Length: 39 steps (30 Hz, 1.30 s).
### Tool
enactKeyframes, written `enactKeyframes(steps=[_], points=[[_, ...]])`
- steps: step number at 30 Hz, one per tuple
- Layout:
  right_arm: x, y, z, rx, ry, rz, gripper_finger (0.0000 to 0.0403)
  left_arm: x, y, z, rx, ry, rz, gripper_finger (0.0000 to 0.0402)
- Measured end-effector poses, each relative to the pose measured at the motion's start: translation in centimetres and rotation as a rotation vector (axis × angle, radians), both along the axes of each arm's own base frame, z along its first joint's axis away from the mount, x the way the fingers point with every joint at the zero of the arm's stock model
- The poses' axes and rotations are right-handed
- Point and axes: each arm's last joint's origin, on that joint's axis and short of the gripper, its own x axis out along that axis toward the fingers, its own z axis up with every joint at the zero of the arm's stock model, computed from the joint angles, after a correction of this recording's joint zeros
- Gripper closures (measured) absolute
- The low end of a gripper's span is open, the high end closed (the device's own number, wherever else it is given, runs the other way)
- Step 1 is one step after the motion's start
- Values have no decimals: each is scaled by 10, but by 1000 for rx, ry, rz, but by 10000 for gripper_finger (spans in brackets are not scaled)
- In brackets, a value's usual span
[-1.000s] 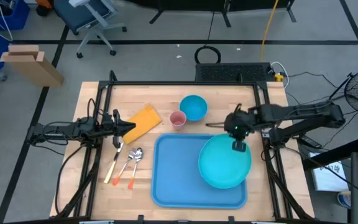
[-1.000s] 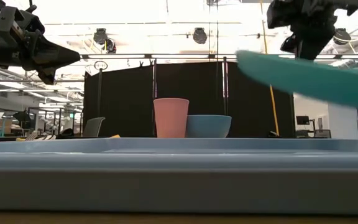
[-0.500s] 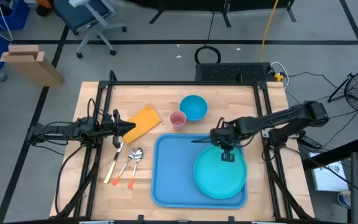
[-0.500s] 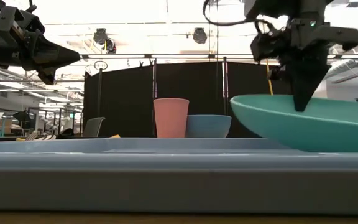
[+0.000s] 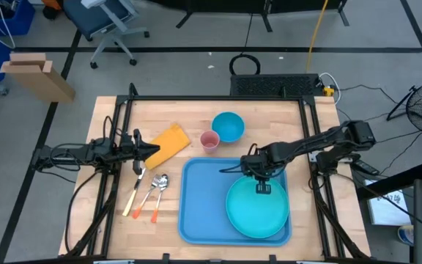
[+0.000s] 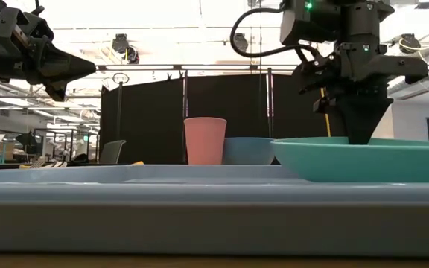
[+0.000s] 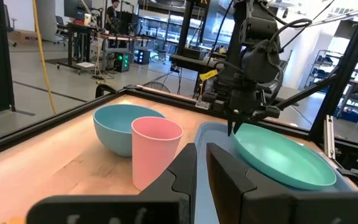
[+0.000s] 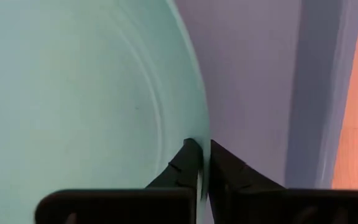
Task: Set up tray
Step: Put the green plate on top of the tray, then put the blue bowl on the plate
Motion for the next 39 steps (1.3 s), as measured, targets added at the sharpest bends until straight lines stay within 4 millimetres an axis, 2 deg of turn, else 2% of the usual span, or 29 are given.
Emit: enactKeyframes(steps=[9,16,20,24,28,30,33,39], points=[[0,-3,2,-37,-22,-42,313,0,0,0,0,1,0,364],[0,-3,9,-32,-36,-30,279,0,0,0,0,1,-1,364],[-2,-3,34,-21,-147,-13,274,0,0,0,0,3,-2,364],[-15,-4,76,-2,-399,62,283,0,0,-1,0,10,-2,364],[-41,-2,120,68,-763,127,328,0,0,-1,0,19,-3,364],[-58,0,130,85,-915,165,366,0,0,-1,0,19,-3,364],[-84,3,124,80,-1091,184,394,0,0,-1,0,20,-3,364],[-122,2,69,87,-1279,169,401,0,0,-1,-15,19,-6,364]])
